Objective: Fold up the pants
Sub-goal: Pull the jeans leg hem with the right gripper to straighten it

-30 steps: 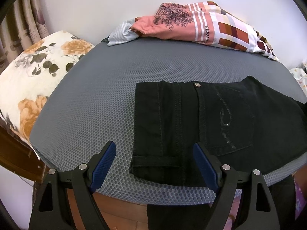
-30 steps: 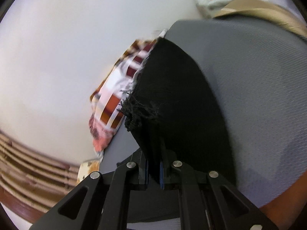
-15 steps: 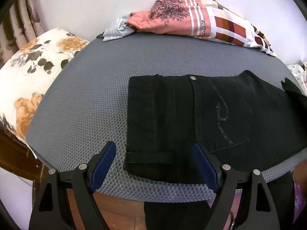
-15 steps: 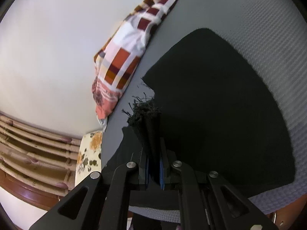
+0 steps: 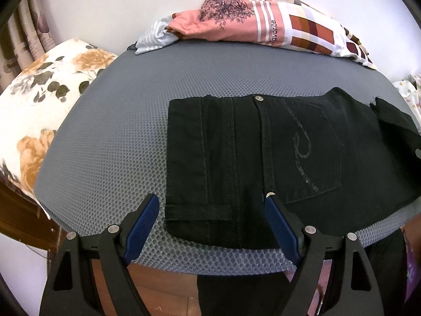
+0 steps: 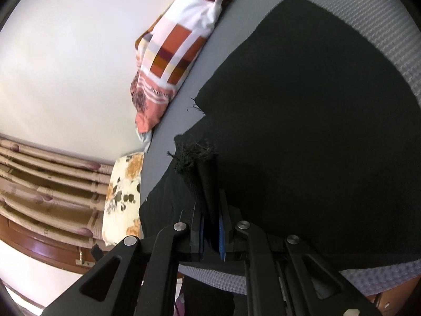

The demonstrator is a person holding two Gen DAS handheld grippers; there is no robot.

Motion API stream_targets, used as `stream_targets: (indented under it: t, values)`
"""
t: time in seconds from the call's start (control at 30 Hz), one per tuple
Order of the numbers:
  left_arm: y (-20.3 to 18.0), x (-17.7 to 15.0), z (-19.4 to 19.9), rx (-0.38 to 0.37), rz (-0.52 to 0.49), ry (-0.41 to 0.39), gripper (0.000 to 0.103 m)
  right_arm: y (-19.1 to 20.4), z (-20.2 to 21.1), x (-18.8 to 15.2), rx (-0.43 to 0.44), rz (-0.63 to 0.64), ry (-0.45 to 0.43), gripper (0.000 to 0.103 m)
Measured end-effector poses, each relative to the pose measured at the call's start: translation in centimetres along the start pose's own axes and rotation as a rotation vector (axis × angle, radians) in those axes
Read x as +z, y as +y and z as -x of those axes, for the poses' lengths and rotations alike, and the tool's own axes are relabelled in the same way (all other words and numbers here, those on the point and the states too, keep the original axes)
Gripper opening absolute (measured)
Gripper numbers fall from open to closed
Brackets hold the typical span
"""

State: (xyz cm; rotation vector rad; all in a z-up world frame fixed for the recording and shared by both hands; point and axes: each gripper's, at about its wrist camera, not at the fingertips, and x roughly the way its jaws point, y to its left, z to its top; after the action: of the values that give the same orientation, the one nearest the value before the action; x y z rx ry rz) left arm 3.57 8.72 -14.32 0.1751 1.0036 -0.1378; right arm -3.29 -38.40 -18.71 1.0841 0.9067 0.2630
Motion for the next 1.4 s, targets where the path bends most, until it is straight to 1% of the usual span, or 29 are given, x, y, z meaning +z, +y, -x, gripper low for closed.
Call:
stream_targets:
  t: [0.27, 0.6, 0.87, 1.03, 1.27, 1.33, 1.4]
  values:
    - [-0.2, 0.0, 0.0, -0.001, -0.009, 0.001, 0.083, 1.4, -2.5, -1.6, 0.004, 0.041, 0.075, 0.009]
    - [-0.3, -0.1, -0.3, -0.001, -0.014, 0.011, 0.083, 1.9, -3.7, -2.4, -0.008, 0.071, 0.105, 0.010]
    - [-0.4, -0.1, -0.5, 0.001, -0.023, 0.021, 0.083, 3.3, -5.0, -3.5, -0.071, 0.169, 0.132, 0.011]
    - [-0.5, -0.1, -0.5, 0.000, -0.023, 0.022, 0.083, 3.9, -5.5, -3.9, -0.093, 0.216, 0.141, 0.011]
    - [-0.7, -0.2, -0.8, 0.005, -0.030, 0.026, 0.083, 4.5, -6.2, -4.3, -0.129, 0.272, 0.153, 0.014]
    - [-0.8, -0.2, -0.8, 0.007, -0.034, 0.027, 0.083, 4.5, -6.2, -4.4, -0.126, 0.277, 0.155, 0.016]
    - [-0.8, -0.2, -0.9, 0.011, -0.038, 0.028, 0.083, 4.5, -6.1, -4.5, -0.116, 0.275, 0.158, 0.020]
